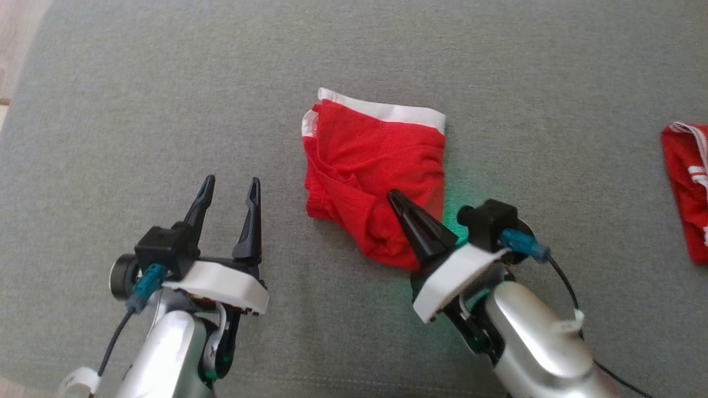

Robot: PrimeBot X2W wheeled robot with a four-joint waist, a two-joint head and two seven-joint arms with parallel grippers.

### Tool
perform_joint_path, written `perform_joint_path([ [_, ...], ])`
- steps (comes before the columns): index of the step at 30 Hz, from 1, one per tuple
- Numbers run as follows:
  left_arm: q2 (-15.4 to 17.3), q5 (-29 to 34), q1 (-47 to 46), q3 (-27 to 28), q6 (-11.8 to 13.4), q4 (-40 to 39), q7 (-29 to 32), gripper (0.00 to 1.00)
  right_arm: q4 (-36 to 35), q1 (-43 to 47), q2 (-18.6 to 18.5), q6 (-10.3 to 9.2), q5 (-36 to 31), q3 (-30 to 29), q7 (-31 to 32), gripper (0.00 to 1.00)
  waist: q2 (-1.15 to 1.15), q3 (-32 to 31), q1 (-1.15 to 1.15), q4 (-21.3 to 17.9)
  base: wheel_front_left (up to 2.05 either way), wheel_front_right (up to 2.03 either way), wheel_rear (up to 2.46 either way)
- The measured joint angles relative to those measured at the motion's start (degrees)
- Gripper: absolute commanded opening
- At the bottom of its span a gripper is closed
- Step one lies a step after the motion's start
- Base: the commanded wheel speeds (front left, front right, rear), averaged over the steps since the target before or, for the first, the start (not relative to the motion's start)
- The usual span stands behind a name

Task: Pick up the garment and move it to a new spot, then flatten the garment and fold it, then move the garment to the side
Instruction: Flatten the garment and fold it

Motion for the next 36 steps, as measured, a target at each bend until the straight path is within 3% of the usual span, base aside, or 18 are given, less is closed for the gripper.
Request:
perform_joint_path([
  [8,-0.68,-0.33,-0.80,-0.24,-0.05,0.88,-0.49,1.00,13.28,-8.79,-0.88,0.00,9.35,9.51,-2.57,0.00,0.00,0.84,0.00,1.45,0.00,0.00,0.00],
  [14,-0.86,-0.33,-1.07,-0.29,-0.48,1.29,-0.67,1.00,14.56,-12.30,-0.94,0.00,17.11,17.67,-4.75,0.00,0.00,1.30,0.00,1.60,0.00,0.00,0.00],
  [22,-1.14,-0.33,-1.35,-0.32,-0.49,1.70,-1.00,1.00,15.47,-16.31,-1.02,0.00,22.06,28.87,-5.75,0.00,0.00,1.48,0.00,1.43,0.00,0.00,0.00],
  [28,-1.34,-0.33,-1.97,-0.43,-0.54,2.03,-1.01,1.00,16.58,-17.36,-1.09,0.00,24.51,33.52,-7.17,0.00,0.00,1.48,0.00,1.53,0.00,0.00,0.00],
  [32,-1.35,-0.32,-1.96,-0.41,-0.51,2.32,-1.01,1.00,15.28,-18.82,-1.10,0.00,24.93,32.84,-9.82,0.00,0.00,0.94,0.00,1.19,0.00,0.00,0.00],
  [33,-1.35,-0.32,-1.95,-0.36,-0.48,2.34,-1.02,1.00,14.79,-19.00,-1.05,0.00,24.80,31.87,-10.35,0.13,0.00,0.73,0.00,1.04,0.00,0.00,0.00],
  [34,-1.33,-0.32,-1.93,-0.31,-0.47,2.33,-1.07,1.00,14.26,-19.00,-1.03,0.00,24.43,30.51,-10.72,0.88,0.00,0.46,0.00,0.85,0.00,0.00,0.00],
  [35,-1.26,-0.32,-1.87,-0.25,-0.43,2.35,-1.07,1.00,13.85,-18.99,-1.01,0.00,23.64,28.60,-10.92,1.00,0.00,0.17,0.00,0.63,0.00,0.00,0.00],
  [36,-1.21,-0.32,-1.81,-0.19,-0.36,2.34,-1.07,1.00,13.57,-18.95,-1.01,0.00,22.29,26.10,-11.16,1.00,0.00,-0.12,0.00,0.36,0.00,0.00,0.00],
])
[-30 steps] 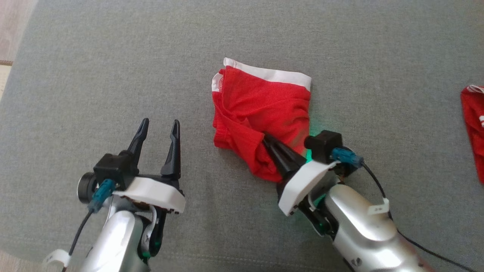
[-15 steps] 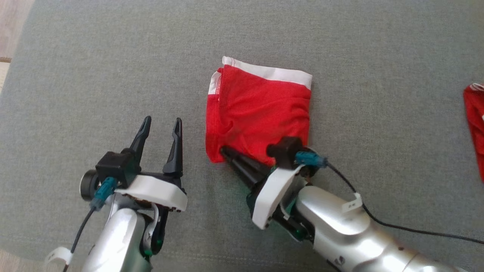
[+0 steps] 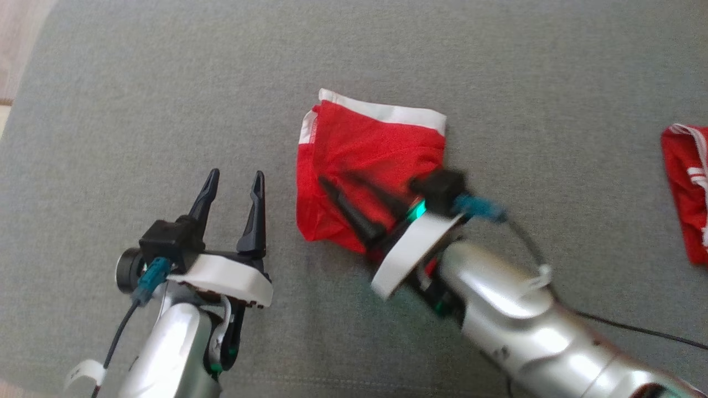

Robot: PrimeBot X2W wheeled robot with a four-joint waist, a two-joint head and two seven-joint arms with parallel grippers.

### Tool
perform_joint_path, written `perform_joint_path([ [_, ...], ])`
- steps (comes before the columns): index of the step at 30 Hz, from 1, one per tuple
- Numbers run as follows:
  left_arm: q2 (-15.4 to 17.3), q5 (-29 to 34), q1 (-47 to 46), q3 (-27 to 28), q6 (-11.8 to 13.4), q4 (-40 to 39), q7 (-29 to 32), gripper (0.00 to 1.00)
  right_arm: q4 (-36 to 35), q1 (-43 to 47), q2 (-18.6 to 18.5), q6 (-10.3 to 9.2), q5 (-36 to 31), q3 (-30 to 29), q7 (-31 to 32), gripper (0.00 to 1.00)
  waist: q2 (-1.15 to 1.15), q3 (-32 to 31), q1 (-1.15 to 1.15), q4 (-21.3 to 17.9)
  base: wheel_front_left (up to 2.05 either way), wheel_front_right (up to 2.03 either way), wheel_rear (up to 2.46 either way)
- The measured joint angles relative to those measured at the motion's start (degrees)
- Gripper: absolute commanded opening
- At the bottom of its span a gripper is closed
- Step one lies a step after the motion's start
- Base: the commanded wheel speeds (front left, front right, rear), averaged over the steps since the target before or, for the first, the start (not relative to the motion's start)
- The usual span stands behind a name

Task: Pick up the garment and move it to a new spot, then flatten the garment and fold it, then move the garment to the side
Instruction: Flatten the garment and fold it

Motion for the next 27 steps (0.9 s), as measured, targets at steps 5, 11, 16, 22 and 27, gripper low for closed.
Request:
perform_joint_path([
  [5,0.71,0.01,0.81,0.29,0.62,-0.58,0.00,1.00,-6.13,2.89,-0.67,0.00,-11.85,-19.98,-0.07,1.00,0.00,-1.72,0.00,-1.57,0.00,0.00,0.00],
  [11,1.78,0.09,2.56,0.40,1.03,-2.01,0.00,1.00,-12.66,16.40,-2.11,-0.01,-23.19,-38.33,-0.30,1.00,0.00,-3.80,0.00,-3.38,0.00,0.00,0.00],
  [16,2.63,0.10,2.82,0.43,1.53,-3.09,0.08,1.00,-19.84,23.40,-2.08,0.00,-29.67,-47.52,2.59,1.00,0.00,-5.22,0.00,-4.48,0.00,0.00,0.00],
  [22,3.87,0.10,6.31,0.37,2.01,-4.44,0.63,1.00,-29.73,32.25,-1.35,-0.01,-33.11,-53.10,8.20,1.00,0.00,-7.45,0.00,-5.35,0.00,0.00,0.00],
  [27,4.57,0.10,7.54,0.33,2.45,-5.47,1.18,1.00,-34.89,37.14,-0.51,0.00,-33.93,-54.43,11.33,1.00,0.00,-8.67,0.00,-6.03,0.00,0.00,0.00],
])
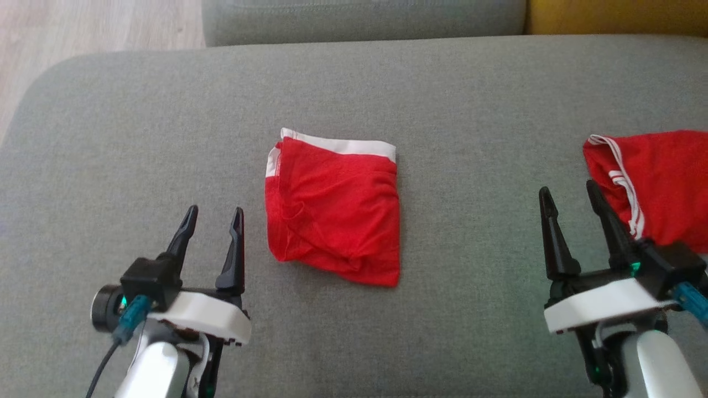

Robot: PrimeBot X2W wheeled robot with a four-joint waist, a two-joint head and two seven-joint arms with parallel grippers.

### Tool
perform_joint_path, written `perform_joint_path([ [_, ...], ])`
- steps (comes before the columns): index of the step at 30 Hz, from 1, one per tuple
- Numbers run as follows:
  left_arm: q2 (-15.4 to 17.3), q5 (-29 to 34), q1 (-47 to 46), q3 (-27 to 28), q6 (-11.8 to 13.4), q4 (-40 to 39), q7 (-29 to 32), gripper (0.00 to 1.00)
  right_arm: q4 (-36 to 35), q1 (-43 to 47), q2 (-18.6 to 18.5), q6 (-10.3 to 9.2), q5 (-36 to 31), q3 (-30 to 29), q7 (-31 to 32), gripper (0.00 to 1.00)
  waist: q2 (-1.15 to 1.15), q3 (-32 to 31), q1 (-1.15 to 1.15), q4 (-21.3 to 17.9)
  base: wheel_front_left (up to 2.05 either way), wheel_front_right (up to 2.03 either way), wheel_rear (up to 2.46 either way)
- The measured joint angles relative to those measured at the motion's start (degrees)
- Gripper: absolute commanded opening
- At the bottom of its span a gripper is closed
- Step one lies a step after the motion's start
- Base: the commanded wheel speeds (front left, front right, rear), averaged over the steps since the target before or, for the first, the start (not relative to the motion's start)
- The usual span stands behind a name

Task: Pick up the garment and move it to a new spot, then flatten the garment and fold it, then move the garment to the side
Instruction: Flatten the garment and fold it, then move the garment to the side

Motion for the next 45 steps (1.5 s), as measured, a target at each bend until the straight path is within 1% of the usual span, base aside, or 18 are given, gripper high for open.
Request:
perform_joint_path([
  [8,1.54,-0.01,4.11,-0.04,0.94,-1.79,0.96,1.00,-4.23,5.83,0.87,0.00,0.00,-0.76,2.41,1.00,0.00,-3.17,0.00,-0.37,0.00,0.00,0.00],
  [21,3.16,-0.10,10.30,-0.12,2.10,-4.31,3.03,1.00,-7.06,11.21,1.98,0.00,-0.85,-1.56,4.48,1.00,0.00,-8.31,0.00,-0.05,0.00,0.00,0.00],
  [38,3.58,-0.12,11.30,-0.15,3.52,-5.31,3.77,1.00,-7.44,12.60,2.04,0.00,-0.85,-1.56,5.38,1.00,0.00,-8.94,0.00,-0.08,0.00,0.00,0.00],
  [45,3.59,-0.12,11.20,-0.23,3.58,-5.78,3.70,1.00,-7.44,12.57,2.04,0.00,-0.83,-1.46,5.38,1.00,0.00,-8.73,0.00,0.05,0.00,0.00,0.00],
])
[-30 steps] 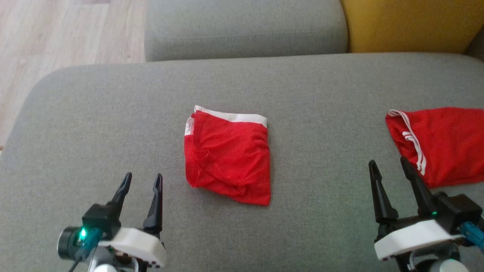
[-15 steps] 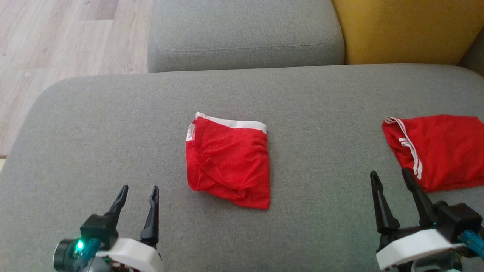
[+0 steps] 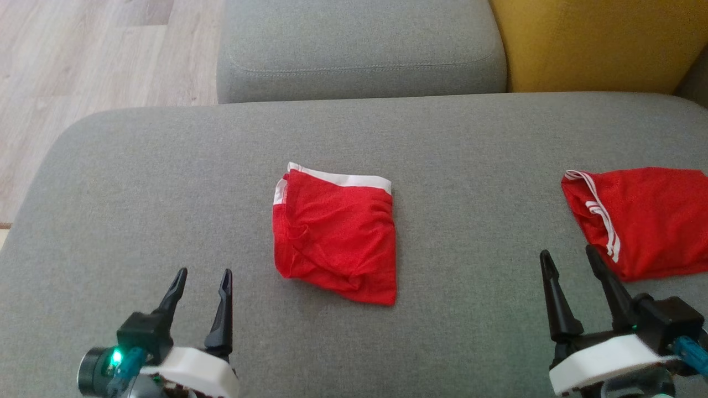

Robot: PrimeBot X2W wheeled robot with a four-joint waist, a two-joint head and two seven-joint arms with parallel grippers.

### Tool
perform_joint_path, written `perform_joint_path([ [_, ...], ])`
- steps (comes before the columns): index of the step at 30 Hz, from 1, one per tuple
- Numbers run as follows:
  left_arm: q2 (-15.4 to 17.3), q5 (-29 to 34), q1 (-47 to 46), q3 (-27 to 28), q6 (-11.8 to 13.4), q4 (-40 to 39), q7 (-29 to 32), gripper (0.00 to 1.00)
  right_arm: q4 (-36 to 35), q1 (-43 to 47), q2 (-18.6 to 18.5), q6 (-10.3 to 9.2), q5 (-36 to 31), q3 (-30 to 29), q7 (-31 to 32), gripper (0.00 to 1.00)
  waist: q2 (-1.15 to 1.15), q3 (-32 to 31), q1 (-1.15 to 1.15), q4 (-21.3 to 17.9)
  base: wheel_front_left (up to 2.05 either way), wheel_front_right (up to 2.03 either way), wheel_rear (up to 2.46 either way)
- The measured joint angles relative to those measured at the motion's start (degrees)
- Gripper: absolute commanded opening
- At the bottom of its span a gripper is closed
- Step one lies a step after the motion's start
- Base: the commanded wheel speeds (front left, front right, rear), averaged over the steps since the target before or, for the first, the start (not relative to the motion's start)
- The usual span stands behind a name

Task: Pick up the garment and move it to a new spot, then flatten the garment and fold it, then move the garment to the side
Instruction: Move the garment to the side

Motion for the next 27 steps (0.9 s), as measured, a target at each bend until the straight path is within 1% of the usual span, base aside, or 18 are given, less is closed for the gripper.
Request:
perform_joint_path([
  [9,0.00,0.00,-0.78,-0.27,0.42,-0.03,-0.25,1.00,0.44,-0.03,0.01,-0.01,0.00,-0.16,0.00,1.00,0.00,0.83,0.00,0.57,0.00,0.00,0.00],
  [13,-0.03,0.00,-2.16,-0.82,0.22,-0.04,-0.37,1.00,2.08,-0.33,0.01,0.00,0.00,-0.19,-0.02,1.00,0.00,1.83,0.00,1.56,0.00,0.00,0.00],
  [16,-0.14,0.00,-3.72,-1.69,-0.43,-0.05,-0.84,1.00,4.32,-2.29,0.02,0.00,0.29,0.08,-0.13,1.00,0.00,3.63,0.00,2.48,0.00,0.00,0.00],
  [20,-0.53,0.00,-7.43,-1.78,-0.96,-0.20,-1.81,1.00,10.48,-10.02,-0.01,0.00,1.79,2.58,-1.12,1.00,0.00,7.04,0.00,3.81,0.00,0.00,0.00],
  [22,-0.89,0.00,-9.48,-1.87,-1.60,-0.01,-2.40,1.00,15.14,-15.14,-0.03,0.00,2.31,4.60,-2.10,1.00,0.00,8.94,0.01,4.53,0.00,0.00,0.00],
  [24,-1.56,0.01,-11.16,-2.05,-1.70,0.51,-2.93,1.00,20.31,-19.99,-0.11,0.00,3.80,6.88,-2.86,1.00,0.00,10.70,0.01,5.39,0.00,0.00,0.00],
  [27,-2.68,0.01,-12.69,-2.60,-2.64,2.01,-3.56,1.00,28.02,-25.39,-0.23,0.00,6.36,10.82,-3.61,1.00,0.00,12.74,0.02,6.96,0.00,0.00,0.00],
])
